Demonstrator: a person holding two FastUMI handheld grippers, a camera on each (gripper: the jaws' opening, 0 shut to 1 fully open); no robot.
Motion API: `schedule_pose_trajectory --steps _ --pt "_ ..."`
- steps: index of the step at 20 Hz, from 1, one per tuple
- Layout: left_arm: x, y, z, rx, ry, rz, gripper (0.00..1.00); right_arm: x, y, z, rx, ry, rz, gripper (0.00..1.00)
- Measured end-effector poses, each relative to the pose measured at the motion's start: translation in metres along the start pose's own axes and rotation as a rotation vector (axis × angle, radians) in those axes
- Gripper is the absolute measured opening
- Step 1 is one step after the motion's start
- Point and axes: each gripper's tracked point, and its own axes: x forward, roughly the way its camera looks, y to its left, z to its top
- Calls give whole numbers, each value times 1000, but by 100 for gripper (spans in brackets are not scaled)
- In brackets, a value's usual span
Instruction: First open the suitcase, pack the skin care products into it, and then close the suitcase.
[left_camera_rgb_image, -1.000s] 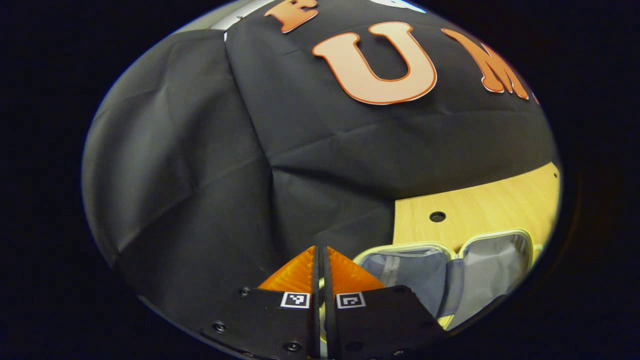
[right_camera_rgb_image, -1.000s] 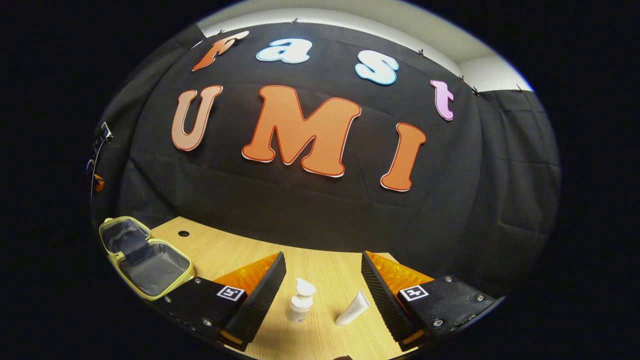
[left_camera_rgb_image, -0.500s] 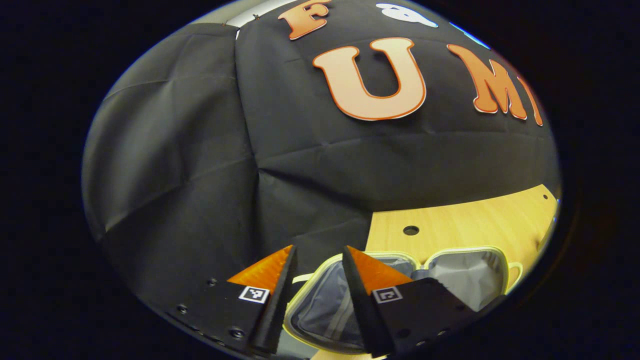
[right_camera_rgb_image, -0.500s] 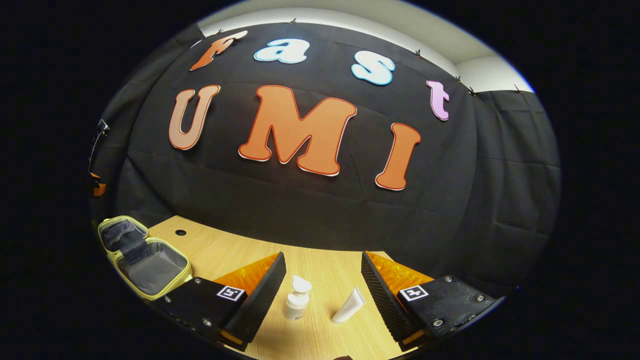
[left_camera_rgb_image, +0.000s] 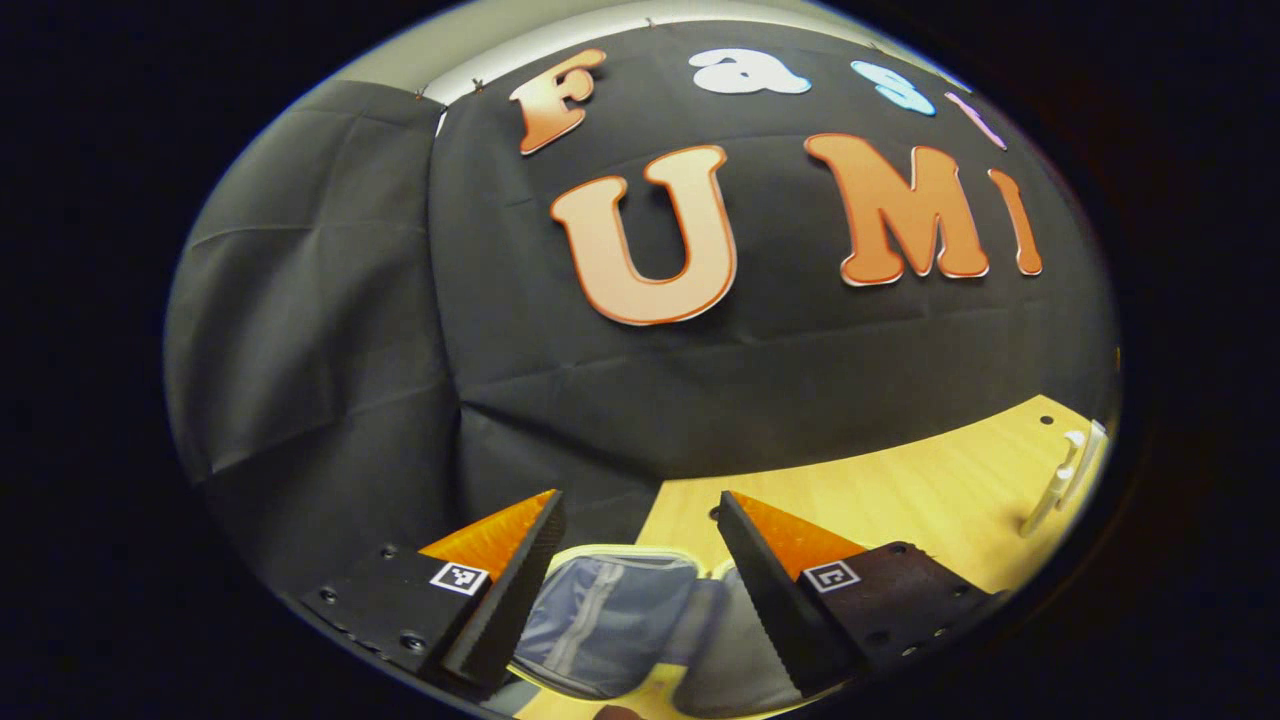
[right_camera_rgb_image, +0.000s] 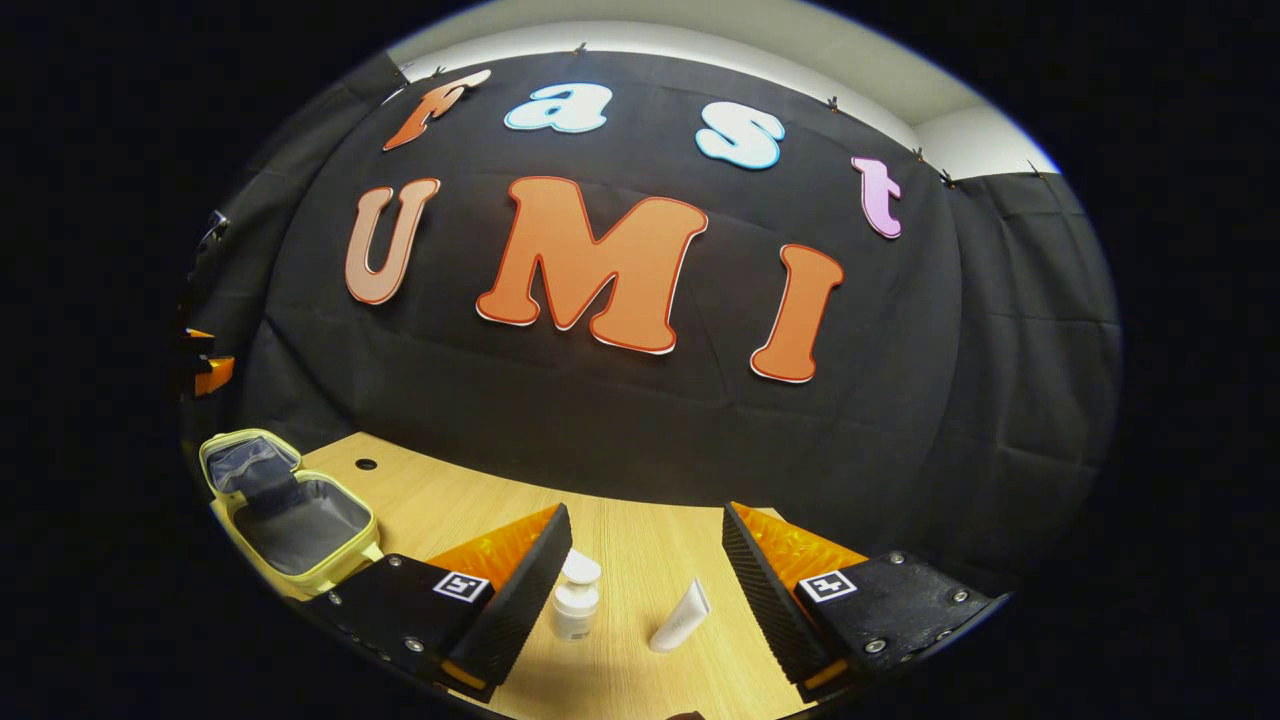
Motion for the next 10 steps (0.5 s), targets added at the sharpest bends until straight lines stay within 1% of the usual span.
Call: schedule_pose_trajectory --steps 2,4,9,10 --pt "-13 -33 13 2 -30 -34 100 0 -9 -5 1 -1 9 97" --pt "-23 -66 20 6 -50 -69 99 -1 -19 -11 2 3 19 97" --pt "-46 -141 37 9 -76 -142 99 -5 -49 -26 2 10 29 97" --pt "-52 -158 41 8 -87 -164 100 -6 -54 -28 1 11 31 97"
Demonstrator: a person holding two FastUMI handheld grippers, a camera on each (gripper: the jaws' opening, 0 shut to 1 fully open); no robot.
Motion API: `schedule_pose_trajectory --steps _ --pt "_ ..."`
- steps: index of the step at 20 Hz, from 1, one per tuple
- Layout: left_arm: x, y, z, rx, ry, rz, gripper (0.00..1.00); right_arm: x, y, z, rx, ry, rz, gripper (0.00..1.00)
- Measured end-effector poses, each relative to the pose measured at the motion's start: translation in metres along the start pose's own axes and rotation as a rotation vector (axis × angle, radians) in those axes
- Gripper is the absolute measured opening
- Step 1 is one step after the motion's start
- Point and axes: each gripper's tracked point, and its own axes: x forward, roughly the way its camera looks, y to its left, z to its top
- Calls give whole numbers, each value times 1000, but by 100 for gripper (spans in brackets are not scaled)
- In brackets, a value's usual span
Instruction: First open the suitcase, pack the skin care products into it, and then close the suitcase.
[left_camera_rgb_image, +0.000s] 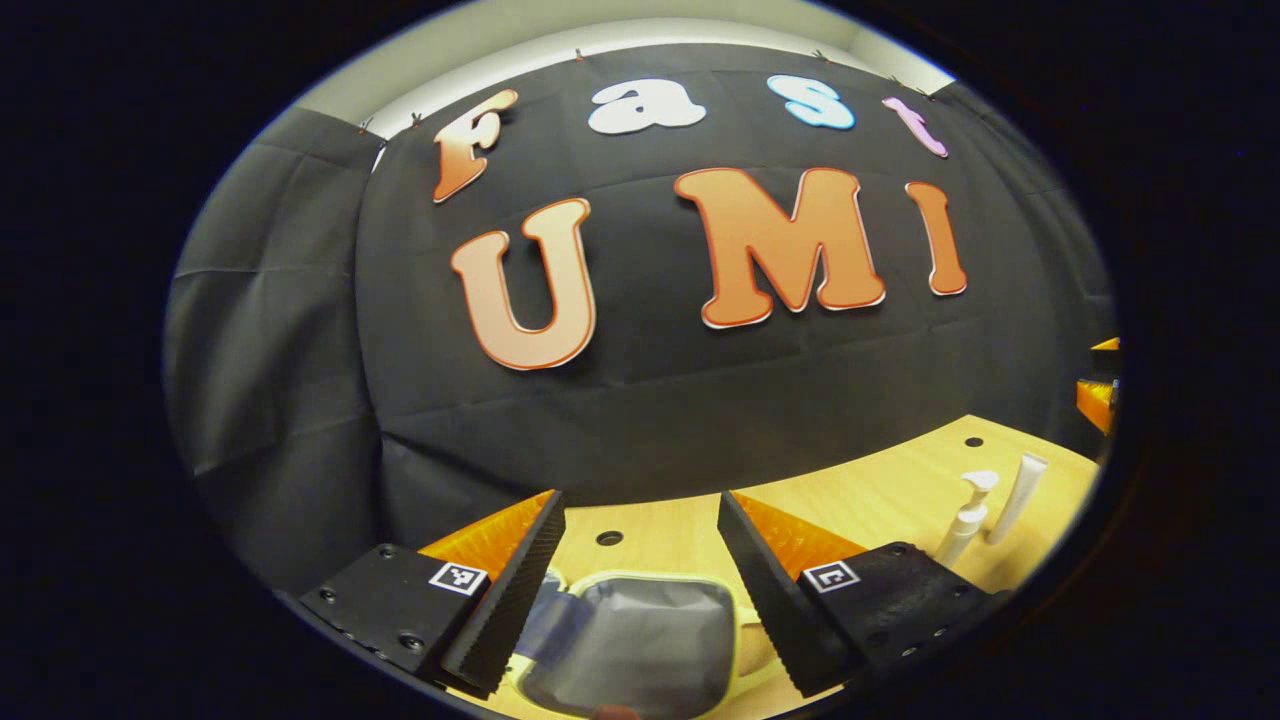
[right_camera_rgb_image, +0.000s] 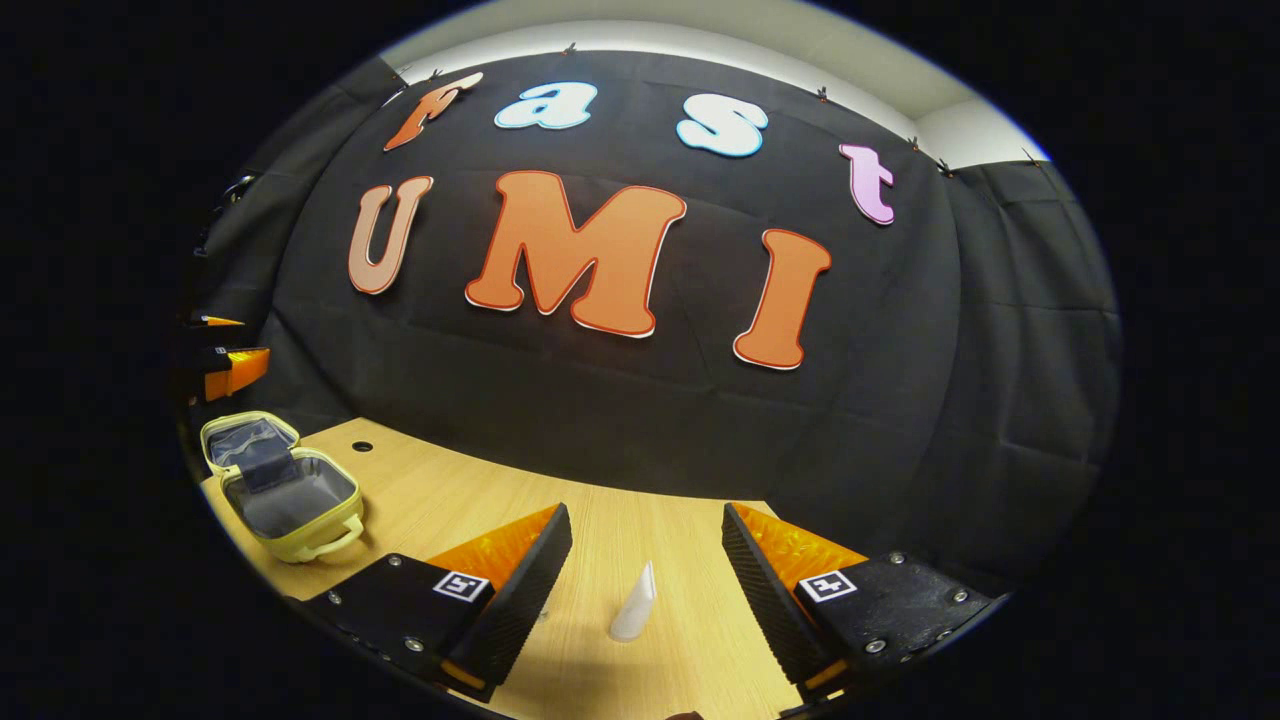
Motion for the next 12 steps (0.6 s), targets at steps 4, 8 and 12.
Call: schedule_pose_trajectory --steps 4,8,12 --pt "-9 -49 14 -11 -25 -55 100 -1 -17 -10 -1 3 9 97" --pt "-15 -98 16 -21 -27 -124 99 0 -29 -21 -3 13 21 97" --pt "-21 -155 9 -9 -3 -227 99 2 -34 -37 -9 40 38 97"
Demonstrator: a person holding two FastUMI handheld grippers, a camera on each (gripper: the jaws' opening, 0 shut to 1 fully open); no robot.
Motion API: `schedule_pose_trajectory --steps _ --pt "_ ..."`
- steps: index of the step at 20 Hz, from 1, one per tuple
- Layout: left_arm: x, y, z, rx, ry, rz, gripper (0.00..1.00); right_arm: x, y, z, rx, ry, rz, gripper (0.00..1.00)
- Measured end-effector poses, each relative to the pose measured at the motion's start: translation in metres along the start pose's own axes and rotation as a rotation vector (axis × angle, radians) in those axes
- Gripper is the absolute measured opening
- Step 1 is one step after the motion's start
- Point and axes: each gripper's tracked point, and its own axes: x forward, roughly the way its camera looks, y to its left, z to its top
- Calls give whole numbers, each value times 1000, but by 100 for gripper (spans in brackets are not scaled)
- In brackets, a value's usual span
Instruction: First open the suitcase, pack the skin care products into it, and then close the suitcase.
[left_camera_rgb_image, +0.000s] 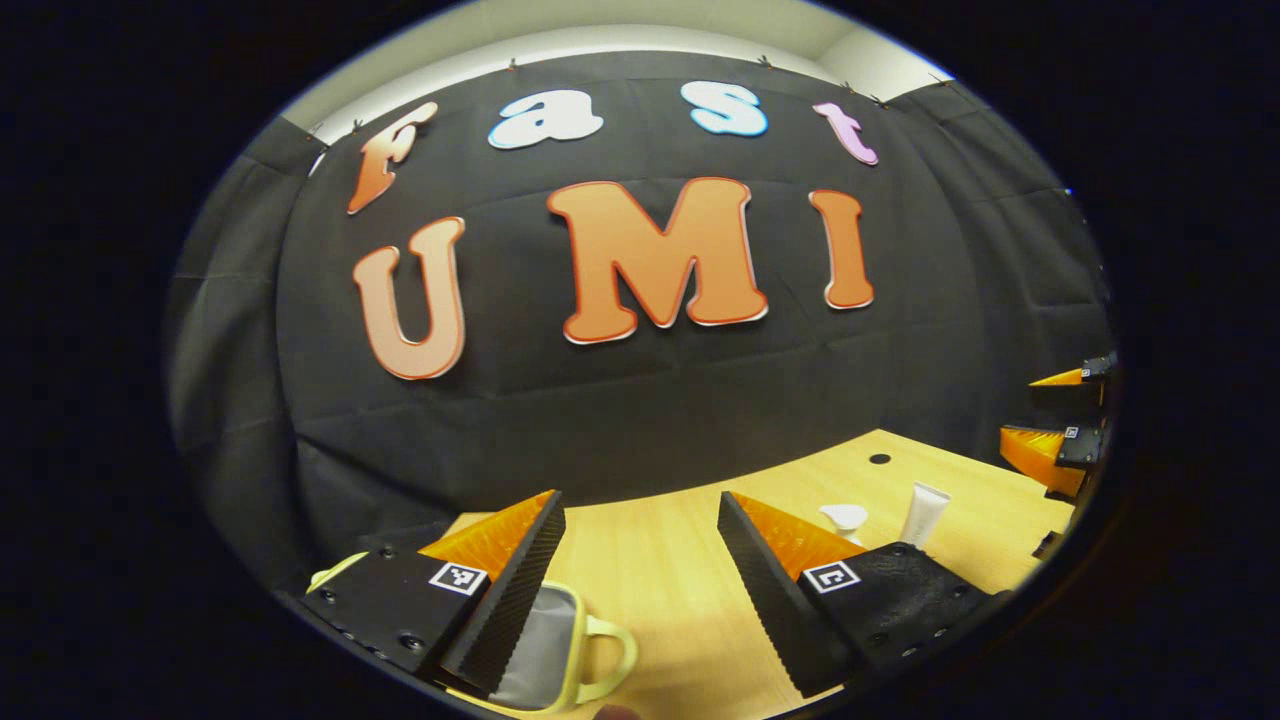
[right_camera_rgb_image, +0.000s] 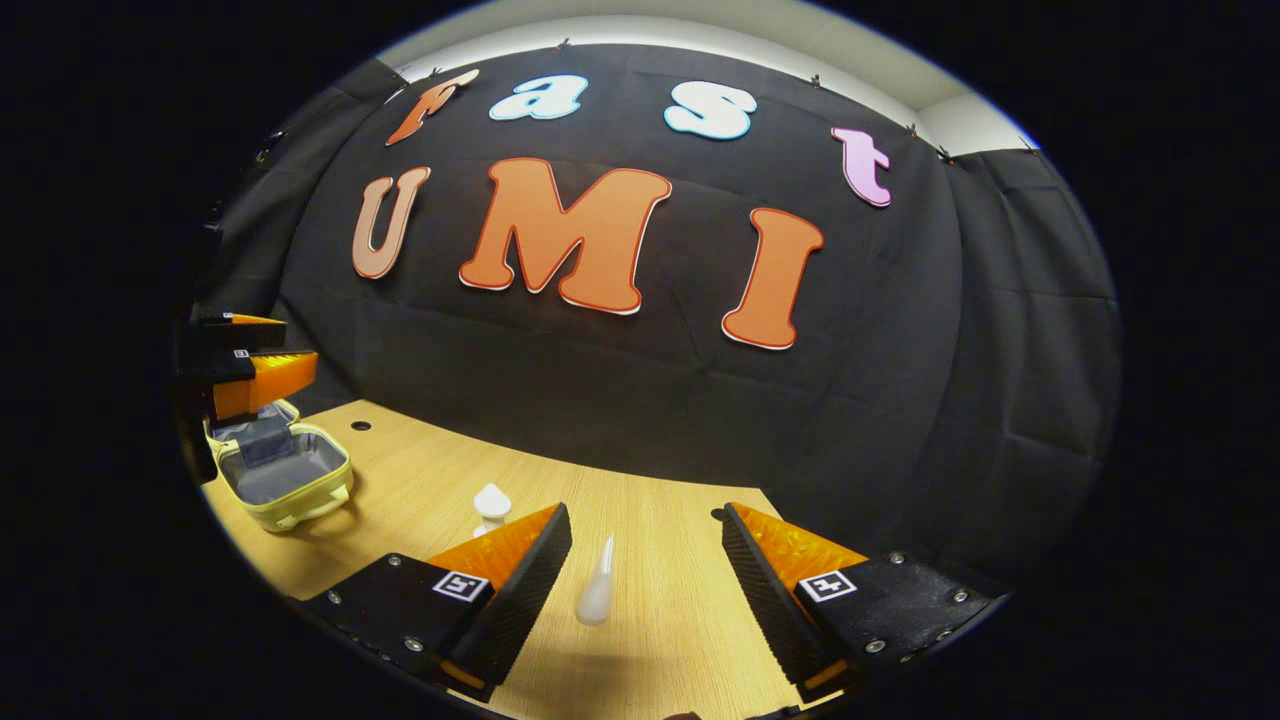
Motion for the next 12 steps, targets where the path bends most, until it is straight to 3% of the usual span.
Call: schedule_pose_trajectory --steps 6,12 --pt "23 -85 -31 10 83 -183 99 -1 -8 -20 -8 39 4 97" --pt "56 -138 -90 19 210 -266 99 -2 -22 -38 -6 85 -18 97"
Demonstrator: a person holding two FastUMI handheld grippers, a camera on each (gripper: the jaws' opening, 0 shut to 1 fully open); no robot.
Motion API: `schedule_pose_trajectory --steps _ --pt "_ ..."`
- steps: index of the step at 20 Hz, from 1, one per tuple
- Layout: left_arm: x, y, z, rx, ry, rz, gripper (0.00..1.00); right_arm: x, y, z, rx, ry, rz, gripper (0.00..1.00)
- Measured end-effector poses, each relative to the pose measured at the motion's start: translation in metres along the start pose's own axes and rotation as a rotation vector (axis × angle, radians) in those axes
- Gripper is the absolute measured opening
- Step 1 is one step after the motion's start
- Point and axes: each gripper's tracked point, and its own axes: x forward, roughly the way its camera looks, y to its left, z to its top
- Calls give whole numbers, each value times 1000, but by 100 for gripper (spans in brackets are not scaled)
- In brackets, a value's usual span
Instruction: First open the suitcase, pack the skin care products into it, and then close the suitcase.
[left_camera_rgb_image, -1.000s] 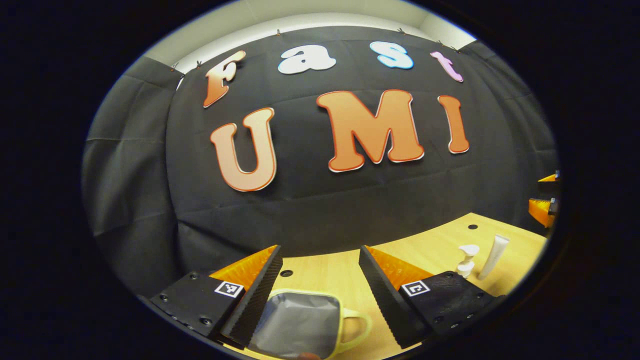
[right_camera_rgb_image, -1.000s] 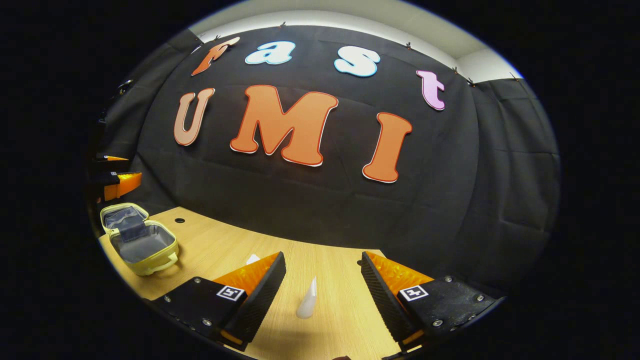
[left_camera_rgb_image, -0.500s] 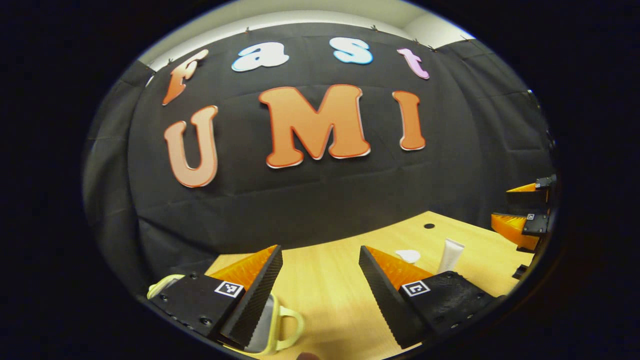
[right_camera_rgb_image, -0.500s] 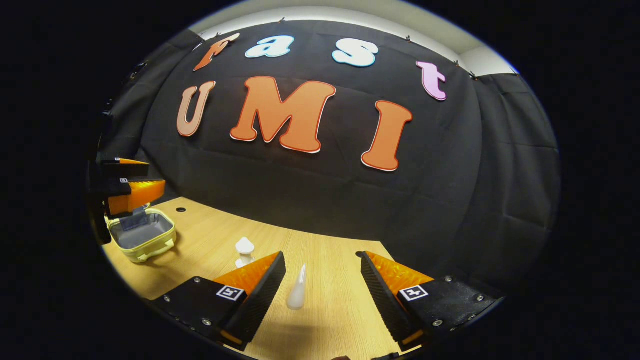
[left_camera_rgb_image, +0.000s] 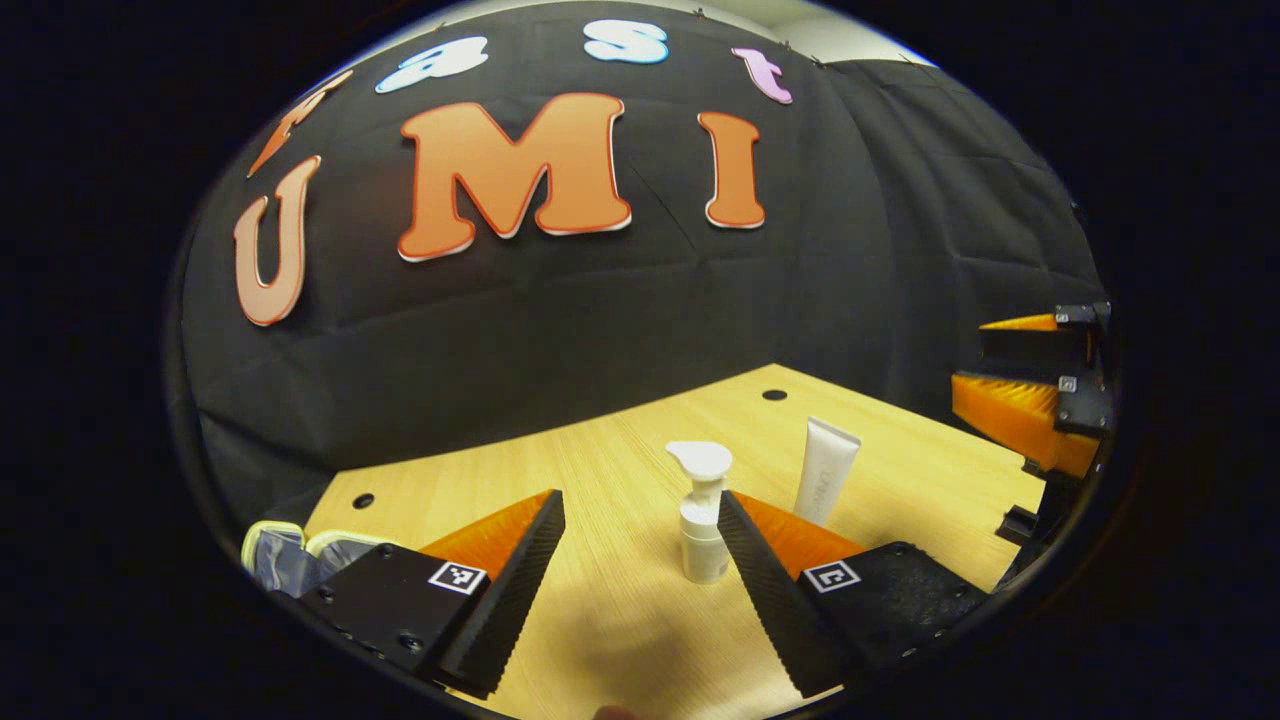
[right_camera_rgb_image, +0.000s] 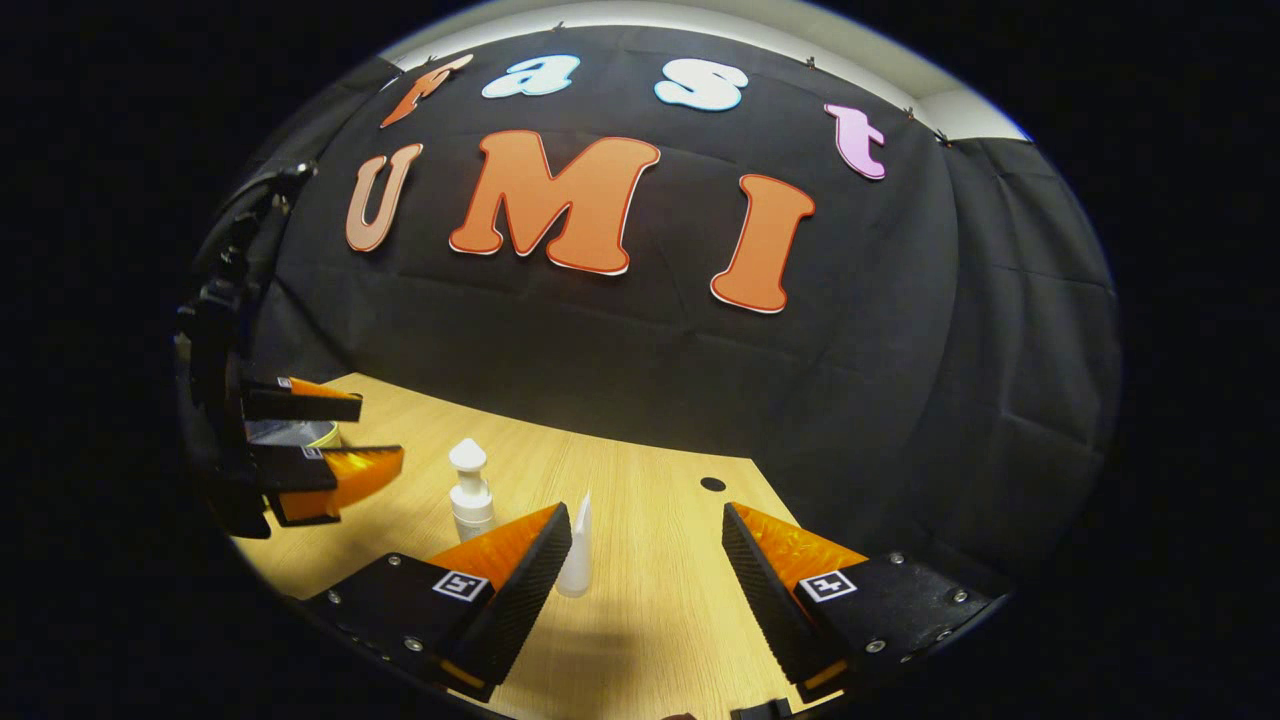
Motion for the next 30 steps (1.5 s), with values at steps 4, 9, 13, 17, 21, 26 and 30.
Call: schedule_pose_trajectory --steps 4,9,13,17,21,26,30 --pt "31 -21 -38 5 108 -48 99 2 -3 -6 -4 29 -2 97" --pt "68 -42 -71 16 198 -96 100 8 -5 -13 -12 54 -1 97" --pt "90 -45 -83 21 228 -104 100 14 -7 -19 -15 73 -3 97" --pt "109 -58 -91 8 248 -128 80 21 -9 -28 -12 102 -4 97" --pt "107 -57 -88 -23 261 -131 64 28 -1 -40 -7 129 14 97" --pt "85 -37 -72 -27 225 -102 64 45 21 -58 -7 168 70 98" --pt "62 -13 -51 -62 191 -63 61 61 40 -75 -1 203 129 98"
